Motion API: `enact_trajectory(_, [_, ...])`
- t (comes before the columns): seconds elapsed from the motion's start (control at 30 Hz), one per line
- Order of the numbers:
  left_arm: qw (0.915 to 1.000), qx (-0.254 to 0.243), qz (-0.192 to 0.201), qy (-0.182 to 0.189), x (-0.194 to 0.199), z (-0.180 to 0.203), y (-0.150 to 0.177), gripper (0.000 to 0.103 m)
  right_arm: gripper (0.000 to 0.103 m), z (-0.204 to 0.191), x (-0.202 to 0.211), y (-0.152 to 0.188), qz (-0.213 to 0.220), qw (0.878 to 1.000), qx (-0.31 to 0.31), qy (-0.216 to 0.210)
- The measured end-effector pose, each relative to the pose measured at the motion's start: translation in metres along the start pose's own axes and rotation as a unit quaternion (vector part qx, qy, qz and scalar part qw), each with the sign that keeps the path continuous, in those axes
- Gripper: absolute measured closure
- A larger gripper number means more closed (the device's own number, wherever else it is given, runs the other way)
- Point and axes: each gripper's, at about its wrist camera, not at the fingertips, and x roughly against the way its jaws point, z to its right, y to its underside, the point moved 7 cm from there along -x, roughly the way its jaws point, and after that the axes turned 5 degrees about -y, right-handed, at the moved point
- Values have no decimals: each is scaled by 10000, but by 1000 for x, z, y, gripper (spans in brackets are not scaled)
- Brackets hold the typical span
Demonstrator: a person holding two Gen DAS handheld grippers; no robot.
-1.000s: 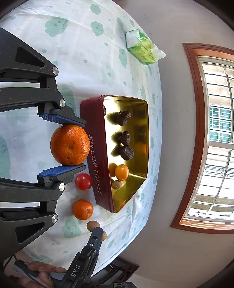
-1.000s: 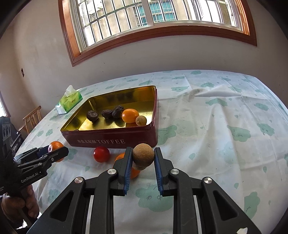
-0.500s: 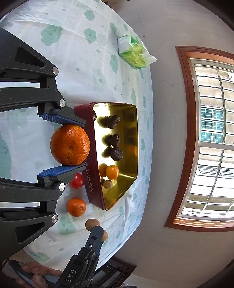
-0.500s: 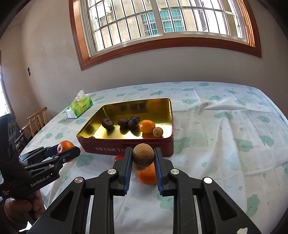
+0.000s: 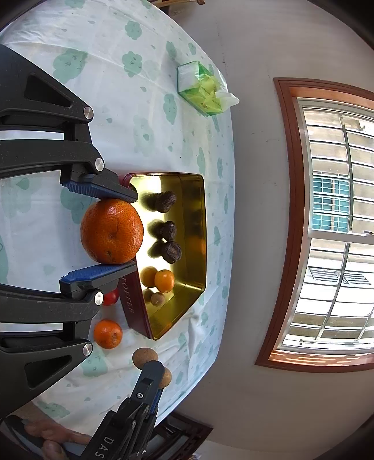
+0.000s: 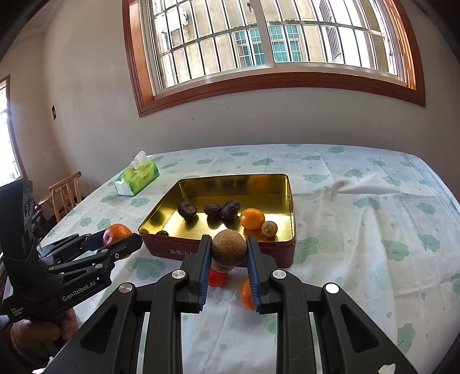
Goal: Organize fruits
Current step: 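Carry the tangerine with the left gripper while the right carries the brown fruit over the tin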
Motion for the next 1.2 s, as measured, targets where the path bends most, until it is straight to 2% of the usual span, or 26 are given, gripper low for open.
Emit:
enact_trajectory(0.53, [9998,-52,179,-91,-8,2,-28,61,82,-10,-11,-23,134,9998,83,-128])
enact_trajectory(1.2, [9997,-25,88,-213,-34,-4,-38,61,82,-6,-33,-27,72,9997,15,-219])
